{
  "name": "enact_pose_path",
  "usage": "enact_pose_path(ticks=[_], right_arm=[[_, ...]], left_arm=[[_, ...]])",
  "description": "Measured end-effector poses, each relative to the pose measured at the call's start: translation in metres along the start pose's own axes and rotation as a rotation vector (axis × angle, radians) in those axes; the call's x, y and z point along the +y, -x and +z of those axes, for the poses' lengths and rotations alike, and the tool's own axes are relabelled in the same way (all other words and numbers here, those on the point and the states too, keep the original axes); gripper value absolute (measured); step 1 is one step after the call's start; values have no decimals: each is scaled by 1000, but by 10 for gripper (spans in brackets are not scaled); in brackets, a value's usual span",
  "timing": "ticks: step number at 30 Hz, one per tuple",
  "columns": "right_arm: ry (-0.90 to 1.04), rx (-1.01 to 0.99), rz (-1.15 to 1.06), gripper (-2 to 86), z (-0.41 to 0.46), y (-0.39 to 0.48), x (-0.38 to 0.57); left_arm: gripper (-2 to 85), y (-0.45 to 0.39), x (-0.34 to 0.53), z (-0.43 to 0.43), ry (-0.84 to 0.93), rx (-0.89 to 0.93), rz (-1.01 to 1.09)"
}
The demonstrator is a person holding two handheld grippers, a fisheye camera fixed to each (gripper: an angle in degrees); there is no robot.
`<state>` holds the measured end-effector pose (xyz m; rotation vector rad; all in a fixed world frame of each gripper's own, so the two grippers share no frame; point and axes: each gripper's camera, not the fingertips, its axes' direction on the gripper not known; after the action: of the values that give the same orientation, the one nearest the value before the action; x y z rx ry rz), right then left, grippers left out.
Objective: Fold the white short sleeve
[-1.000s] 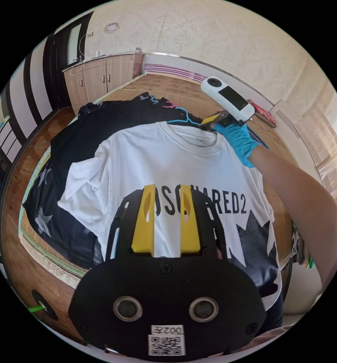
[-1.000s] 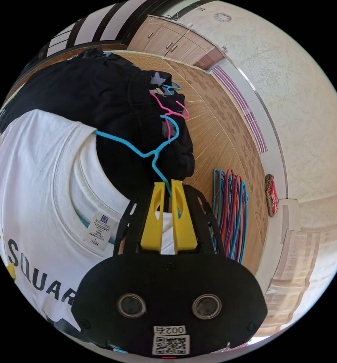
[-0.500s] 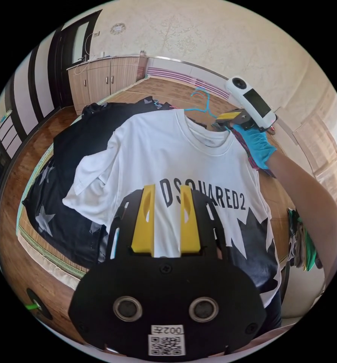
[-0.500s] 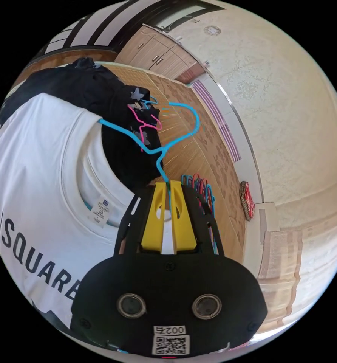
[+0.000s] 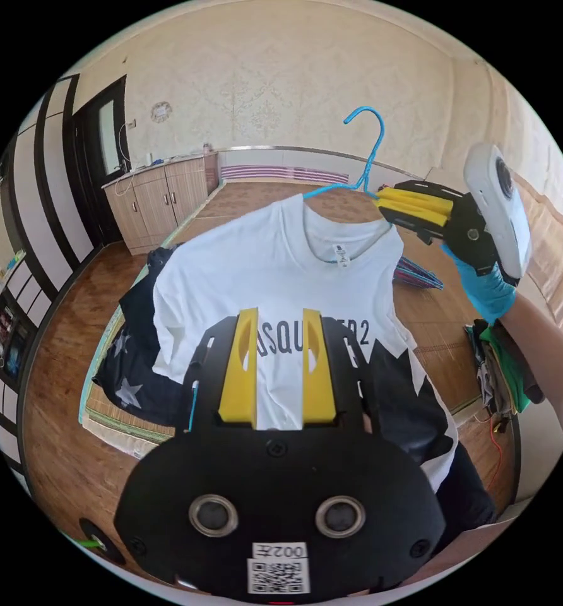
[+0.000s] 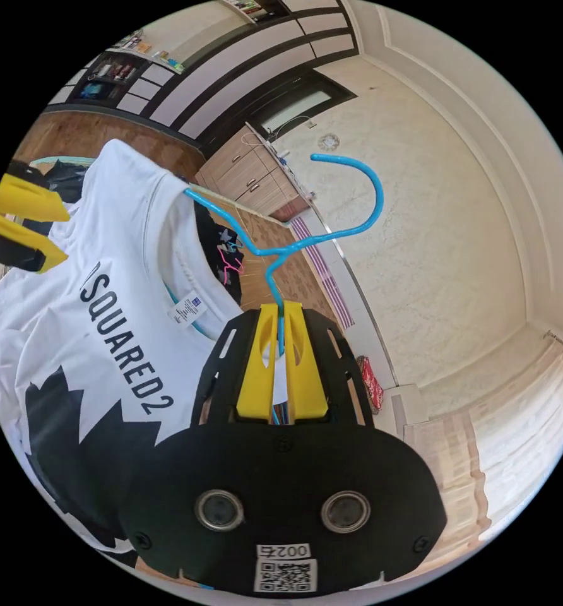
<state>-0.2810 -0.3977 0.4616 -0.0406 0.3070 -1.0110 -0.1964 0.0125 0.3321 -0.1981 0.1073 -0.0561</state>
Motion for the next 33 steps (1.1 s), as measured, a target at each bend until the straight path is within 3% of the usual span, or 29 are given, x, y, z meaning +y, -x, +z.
enact_pose_path(ticks=[6, 15, 23, 33], right_arm=[[-21, -56, 14, -8, -92, -21, 37], [45, -183, -24, -8, -205, -17, 106], [93, -304, -22, -8, -253, 22, 167], [159, -428, 5, -5, -252, 96, 230]], left_arm=[[92, -49, 9, -87, -113, -118, 142], [114, -128, 31, -162, -226, -33, 449], [104, -197, 70, -155, -156, -60, 603], [87, -230, 136, -129, -12, -74, 645]])
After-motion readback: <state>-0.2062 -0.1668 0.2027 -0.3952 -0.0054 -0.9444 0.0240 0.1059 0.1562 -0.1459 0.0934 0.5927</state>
